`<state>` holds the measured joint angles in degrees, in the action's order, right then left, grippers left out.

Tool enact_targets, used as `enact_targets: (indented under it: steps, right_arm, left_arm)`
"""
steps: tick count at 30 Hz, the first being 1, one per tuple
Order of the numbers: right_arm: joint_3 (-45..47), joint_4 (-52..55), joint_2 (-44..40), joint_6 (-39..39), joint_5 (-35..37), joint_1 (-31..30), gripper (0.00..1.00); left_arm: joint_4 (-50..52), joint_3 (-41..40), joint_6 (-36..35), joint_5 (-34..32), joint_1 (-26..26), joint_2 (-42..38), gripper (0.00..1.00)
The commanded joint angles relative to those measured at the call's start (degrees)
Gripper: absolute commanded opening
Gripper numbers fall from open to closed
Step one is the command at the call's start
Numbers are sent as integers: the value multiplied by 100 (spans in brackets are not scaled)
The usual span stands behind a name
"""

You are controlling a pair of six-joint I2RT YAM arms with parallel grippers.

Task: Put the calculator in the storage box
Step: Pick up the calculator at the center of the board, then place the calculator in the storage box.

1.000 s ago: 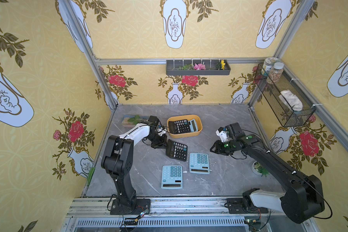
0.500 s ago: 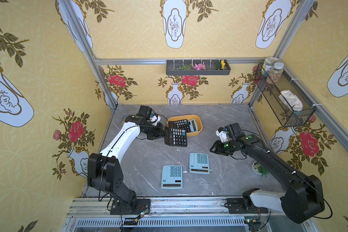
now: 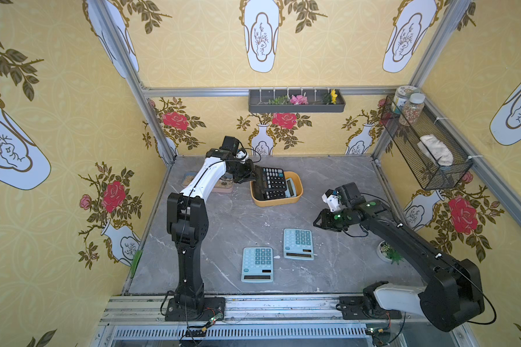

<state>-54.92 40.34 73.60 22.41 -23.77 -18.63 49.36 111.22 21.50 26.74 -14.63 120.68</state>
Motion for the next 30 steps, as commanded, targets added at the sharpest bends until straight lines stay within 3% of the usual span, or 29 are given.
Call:
enact_targets:
  steps: [1,30]
  right_arm:
    - [-54,-149,32,-29,30,-2,37]
    - [-124,-184,198,-91,-5,-1,37]
  left_arm:
    - [-83,17,74,27,13,129,0]
    - [-915,-676,417,-117,83,280,0]
